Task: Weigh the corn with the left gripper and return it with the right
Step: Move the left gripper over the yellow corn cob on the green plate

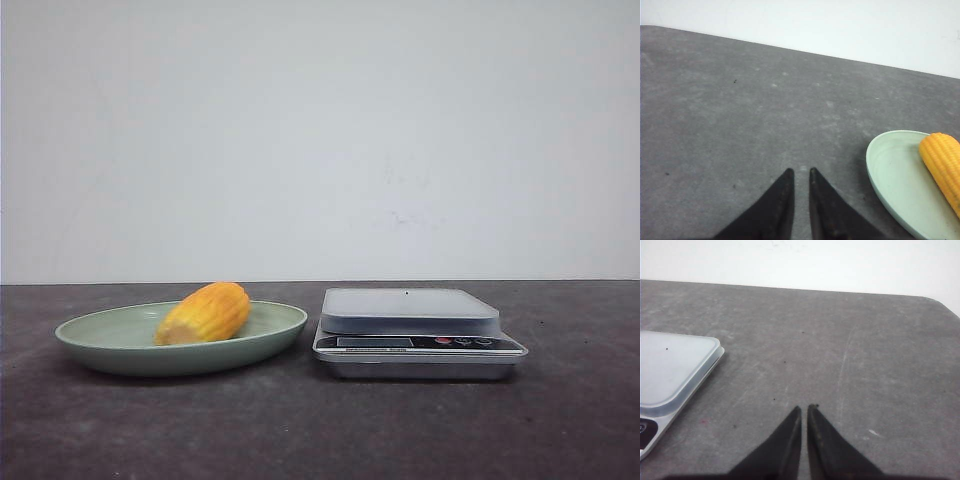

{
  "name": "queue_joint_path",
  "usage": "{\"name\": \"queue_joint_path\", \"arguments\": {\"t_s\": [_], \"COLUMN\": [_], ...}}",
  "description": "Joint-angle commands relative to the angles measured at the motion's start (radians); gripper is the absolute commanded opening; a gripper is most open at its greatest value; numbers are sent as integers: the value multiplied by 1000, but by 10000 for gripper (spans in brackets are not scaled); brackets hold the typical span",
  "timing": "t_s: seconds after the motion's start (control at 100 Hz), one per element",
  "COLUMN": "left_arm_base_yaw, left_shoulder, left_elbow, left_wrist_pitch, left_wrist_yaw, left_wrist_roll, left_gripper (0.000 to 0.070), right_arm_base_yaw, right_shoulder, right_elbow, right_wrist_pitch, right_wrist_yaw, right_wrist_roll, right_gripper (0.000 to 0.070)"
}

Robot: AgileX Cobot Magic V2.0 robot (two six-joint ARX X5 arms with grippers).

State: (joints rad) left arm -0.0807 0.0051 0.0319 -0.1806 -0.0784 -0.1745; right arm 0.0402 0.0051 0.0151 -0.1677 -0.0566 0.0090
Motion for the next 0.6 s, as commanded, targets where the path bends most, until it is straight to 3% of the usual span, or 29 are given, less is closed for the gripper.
{"name": "queue_joint_path", "arguments": {"t_s": [0.0,0.49,0.59], "left_arm_base_yaw": [0,0,0], "left_shoulder": [-2,-2,-2], "left_elbow": [-18,-18,-18], "left_wrist_pitch": [-5,-5,-5], "left_wrist_yaw": [1,0,-5], "left_wrist_roll": [9,11,8], "left_gripper": [16,16,16], "right_arm_base_yaw": [3,3,3], "right_shoulder": [-1,-1,-1], "right_elbow": [-2,-2,-2], "right_wrist_pitch": [10,10,8], "right_wrist_yaw": [2,2,4], "right_wrist_roll": [17,20,69], "right_gripper": [15,15,11]}}
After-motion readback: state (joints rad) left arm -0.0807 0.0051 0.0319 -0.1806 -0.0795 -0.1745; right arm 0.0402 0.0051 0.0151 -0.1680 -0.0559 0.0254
